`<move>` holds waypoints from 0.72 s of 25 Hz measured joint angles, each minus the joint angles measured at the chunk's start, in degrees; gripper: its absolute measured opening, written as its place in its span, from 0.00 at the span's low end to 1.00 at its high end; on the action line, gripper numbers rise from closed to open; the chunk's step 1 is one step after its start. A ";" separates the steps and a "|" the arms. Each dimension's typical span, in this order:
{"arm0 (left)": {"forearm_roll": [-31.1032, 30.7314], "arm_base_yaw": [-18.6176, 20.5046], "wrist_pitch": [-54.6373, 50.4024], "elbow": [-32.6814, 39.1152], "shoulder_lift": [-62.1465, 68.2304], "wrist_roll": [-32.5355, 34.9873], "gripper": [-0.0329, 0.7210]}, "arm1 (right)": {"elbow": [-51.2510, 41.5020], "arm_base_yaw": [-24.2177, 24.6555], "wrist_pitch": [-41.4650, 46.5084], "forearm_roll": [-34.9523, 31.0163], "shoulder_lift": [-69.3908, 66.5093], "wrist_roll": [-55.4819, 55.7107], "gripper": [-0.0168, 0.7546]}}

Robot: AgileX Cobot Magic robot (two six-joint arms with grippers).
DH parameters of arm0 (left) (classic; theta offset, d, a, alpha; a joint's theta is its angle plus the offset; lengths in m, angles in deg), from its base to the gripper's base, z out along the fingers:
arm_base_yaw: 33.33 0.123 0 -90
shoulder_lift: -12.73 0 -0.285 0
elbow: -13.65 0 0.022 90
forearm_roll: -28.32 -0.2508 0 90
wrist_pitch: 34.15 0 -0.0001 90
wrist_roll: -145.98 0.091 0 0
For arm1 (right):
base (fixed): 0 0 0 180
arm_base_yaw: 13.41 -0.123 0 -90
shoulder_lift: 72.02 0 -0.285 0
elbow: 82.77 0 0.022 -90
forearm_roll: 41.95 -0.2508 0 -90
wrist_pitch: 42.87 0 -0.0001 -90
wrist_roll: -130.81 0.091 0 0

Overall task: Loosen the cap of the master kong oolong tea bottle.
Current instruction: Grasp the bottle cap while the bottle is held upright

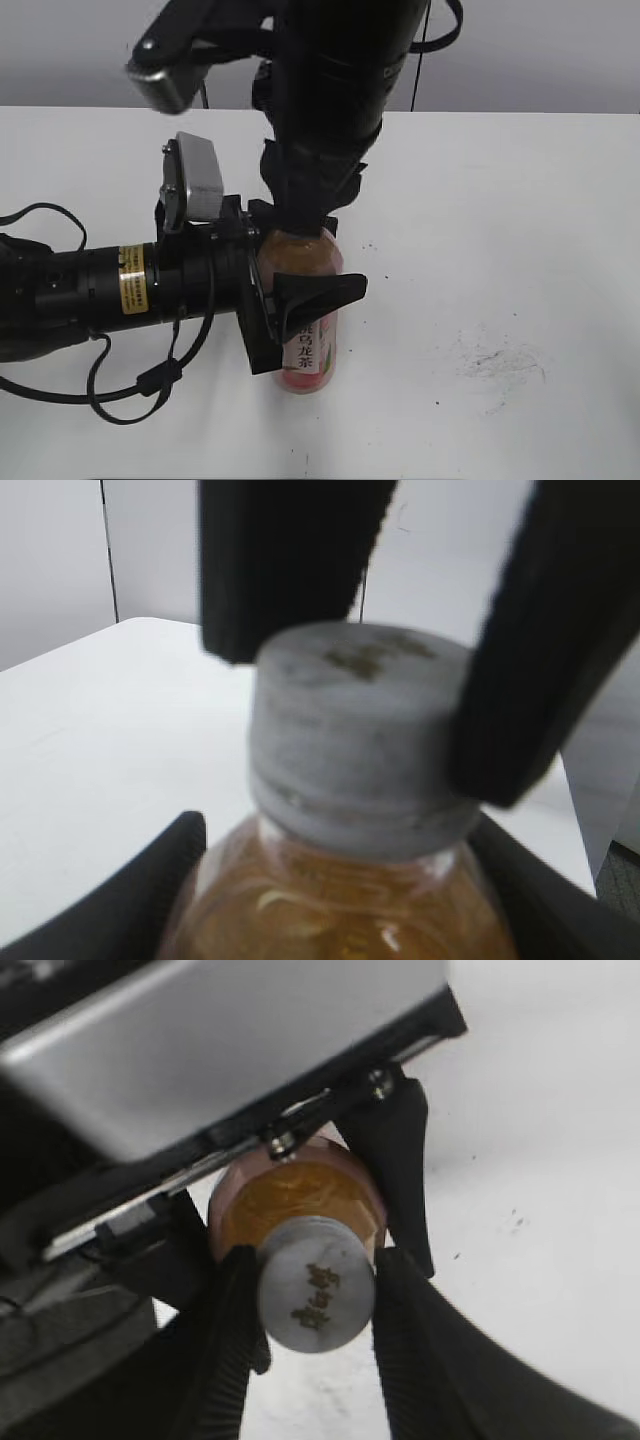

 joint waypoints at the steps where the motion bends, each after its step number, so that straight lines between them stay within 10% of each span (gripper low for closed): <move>1: -0.18 -0.01 0.00 0.00 0.00 0.00 0.64 | 0.00 0.00 0.00 -0.05 0.00 -6.40 0.37; 8: -1.62 0.18 0.07 -0.29 0.00 0.00 0.64 | 0.07 0.00 0.22 -0.72 0.00 -45.35 0.37; 18: -1.93 0.18 0.07 -0.33 0.00 0.11 0.64 | 0.19 0.00 0.64 -1.00 0.00 -73.48 0.37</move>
